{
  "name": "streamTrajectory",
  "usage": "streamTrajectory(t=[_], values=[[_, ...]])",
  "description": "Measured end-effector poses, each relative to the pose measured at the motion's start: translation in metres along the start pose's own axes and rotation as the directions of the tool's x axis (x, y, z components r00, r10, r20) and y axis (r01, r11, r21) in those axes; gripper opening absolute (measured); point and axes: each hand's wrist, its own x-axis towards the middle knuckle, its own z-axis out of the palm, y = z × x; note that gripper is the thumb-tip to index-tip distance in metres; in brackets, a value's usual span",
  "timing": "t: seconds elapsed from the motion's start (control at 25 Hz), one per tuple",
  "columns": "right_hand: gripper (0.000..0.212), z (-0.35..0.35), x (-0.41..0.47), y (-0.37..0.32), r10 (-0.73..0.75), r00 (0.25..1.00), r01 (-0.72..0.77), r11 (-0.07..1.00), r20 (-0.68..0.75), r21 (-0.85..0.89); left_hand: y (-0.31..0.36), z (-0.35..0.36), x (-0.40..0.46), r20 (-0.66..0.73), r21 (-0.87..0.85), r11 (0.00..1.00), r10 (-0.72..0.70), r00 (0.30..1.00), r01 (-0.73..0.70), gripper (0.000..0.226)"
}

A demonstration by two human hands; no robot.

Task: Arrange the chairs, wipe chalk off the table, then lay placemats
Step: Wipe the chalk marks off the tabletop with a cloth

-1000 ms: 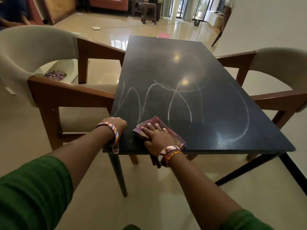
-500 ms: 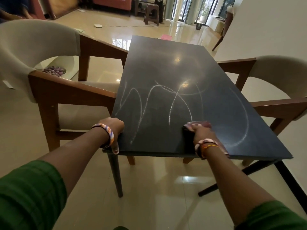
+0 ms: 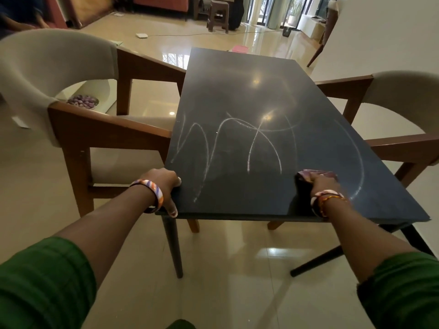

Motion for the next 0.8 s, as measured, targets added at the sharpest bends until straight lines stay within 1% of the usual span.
streamTrajectory(t=[0.08,0.12,0.16,0.2,0.28,0.32,0.36,0.4,0.44,0.56,0.64,0.68,0.72,0.76,0.8], values=[[0.037,0.0,0.006,-0.008,0.032,0.999,-0.031,0.999,0.033,-0.019,0.004,-0.002,0.001,0.011,0.002,1.0,-0.009,1.0,0.009,0.055],[0.037,0.005,0.001,-0.024,0.001,0.998,-0.001,1.0,0.065,0.002,0.007,-0.004,0.001,0.017,0.012,1.0,-0.013,1.0,0.012,0.05],[0.036,0.013,-0.004,-0.045,-0.109,0.993,0.107,0.994,0.049,0.034,0.01,-0.007,0.002,0.019,0.023,1.0,-0.016,1.0,0.015,0.045],[0.035,0.023,-0.014,-0.072,-0.256,0.966,0.255,0.967,0.029,0.027,0.014,-0.01,0.002,0.022,0.031,0.999,-0.019,1.0,0.019,0.043],[0.038,0.034,-0.053,-0.128,-0.488,0.871,0.488,0.873,0.062,0.009,0.018,-0.014,0.002,0.03,0.044,0.999,-0.024,0.999,0.022,0.042],[0.041,0.038,-0.068,-0.145,-0.564,0.821,0.567,0.824,0.095,-0.01,0.018,-0.014,0.002,0.033,0.045,0.999,-0.028,0.999,0.026,0.044],[0.045,0.043,-0.069,-0.153,-0.6,0.792,0.607,0.794,0.113,-0.039,0.017,-0.013,0.002,0.03,0.038,0.999,-0.03,0.999,0.029,0.047],[0.046,0.043,-0.061,-0.15,-0.604,0.792,0.609,0.792,0.089,-0.046,0.013,-0.01,0.001,0.023,0.024,0.999,-0.029,0.999,0.029,0.052],[0.045,0.039,-0.05,-0.136,-0.561,0.825,0.565,0.823,0.064,-0.058,0.009,-0.006,-0.002,0.015,0.006,1.0,-0.026,1.0,0.026,0.058],[0.038,0.019,-0.011,-0.068,-0.341,0.94,0.341,0.94,-0.019,-0.022,-0.006,0.007,-0.012,0.013,-0.131,0.991,-0.032,0.999,0.034,0.081],[0.034,0.003,0.006,-0.029,-0.174,0.985,0.173,0.985,-0.015,-0.025,-0.008,0.011,-0.017,0.01,-0.224,0.974,-0.037,0.999,0.039,0.088],[0.035,-0.003,0.013,-0.019,-0.09,0.996,0.09,0.996,0.006,-0.027,-0.007,0.012,-0.017,0.008,-0.222,0.974,-0.035,0.999,0.036,0.088],[0.036,-0.005,0.018,-0.018,-0.047,0.999,0.048,0.998,0.015,-0.029,-0.007,0.011,-0.016,0.015,-0.194,0.981,-0.031,0.999,0.033,0.087],[0.036,-0.005,0.016,-0.024,-0.041,0.999,0.042,0.998,0.025,-0.041,-0.005,0.009,-0.014,0.03,-0.158,0.987,-0.025,0.999,0.03,0.086],[0.036,-0.002,0.01,-0.038,-0.097,0.995,0.098,0.994,0.017,-0.05,-0.004,0.006,-0.012,0.044,-0.129,0.991,-0.024,0.999,0.029,0.082]])
